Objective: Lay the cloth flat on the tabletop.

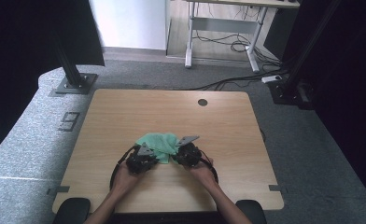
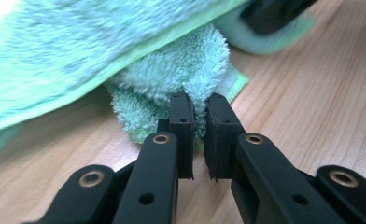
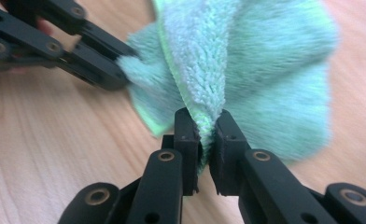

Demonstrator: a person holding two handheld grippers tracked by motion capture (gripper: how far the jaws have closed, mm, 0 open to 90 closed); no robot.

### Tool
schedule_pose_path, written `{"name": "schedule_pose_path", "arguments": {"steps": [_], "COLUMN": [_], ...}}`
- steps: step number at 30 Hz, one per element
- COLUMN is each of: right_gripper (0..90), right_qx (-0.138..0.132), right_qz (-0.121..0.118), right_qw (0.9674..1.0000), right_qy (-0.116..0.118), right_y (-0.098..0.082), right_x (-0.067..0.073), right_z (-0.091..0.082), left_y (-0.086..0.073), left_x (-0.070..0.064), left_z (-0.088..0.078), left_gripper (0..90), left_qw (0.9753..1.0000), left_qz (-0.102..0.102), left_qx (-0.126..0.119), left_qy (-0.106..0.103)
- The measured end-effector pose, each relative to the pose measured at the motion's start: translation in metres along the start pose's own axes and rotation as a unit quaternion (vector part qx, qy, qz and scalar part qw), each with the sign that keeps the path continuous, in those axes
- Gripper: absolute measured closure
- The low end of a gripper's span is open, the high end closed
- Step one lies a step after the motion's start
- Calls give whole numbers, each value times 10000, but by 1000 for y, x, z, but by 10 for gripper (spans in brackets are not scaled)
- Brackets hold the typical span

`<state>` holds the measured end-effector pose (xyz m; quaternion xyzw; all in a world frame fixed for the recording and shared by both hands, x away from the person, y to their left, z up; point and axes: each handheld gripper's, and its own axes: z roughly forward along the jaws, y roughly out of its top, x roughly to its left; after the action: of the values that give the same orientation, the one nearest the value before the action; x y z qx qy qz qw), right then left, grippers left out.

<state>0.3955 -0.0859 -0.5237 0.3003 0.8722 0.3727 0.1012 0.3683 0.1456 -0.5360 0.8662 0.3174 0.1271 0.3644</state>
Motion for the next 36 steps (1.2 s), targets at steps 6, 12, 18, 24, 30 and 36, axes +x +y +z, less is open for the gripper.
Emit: {"name": "schedule_pose_path", "arguments": {"steps": [6,12,18,24,30,36], "right_gripper": [847,849,849,842,709,495], "right_qx": [-171,-226,-302,-146,230,143], "right_qz": [177,284,456,600,816,931], "right_qw": [9990,9975,9948,9939,9922,9890], "right_qy": [-383,-607,-864,-909,-914,-1139], "right_y": [-3,-7,-11,-18,-40,-46], "right_x": [-20,-35,-52,-64,-75,-83], "right_z": [-24,-43,-68,-70,-48,-55], "left_y": [1,0,-1,-7,-24,-14], "left_x": [18,31,46,58,73,65], "left_z": [-23,-43,-67,-63,-39,-50], "left_gripper": [815,813,813,795,614,338], "left_qw": [9983,9950,9894,9882,9881,9902], "left_qz": [-417,-689,-965,-1233,-1517,-1247], "left_qx": [-407,-720,-1085,-906,-186,-587], "left_qy": [-80,-32,41,27,192,245]}}
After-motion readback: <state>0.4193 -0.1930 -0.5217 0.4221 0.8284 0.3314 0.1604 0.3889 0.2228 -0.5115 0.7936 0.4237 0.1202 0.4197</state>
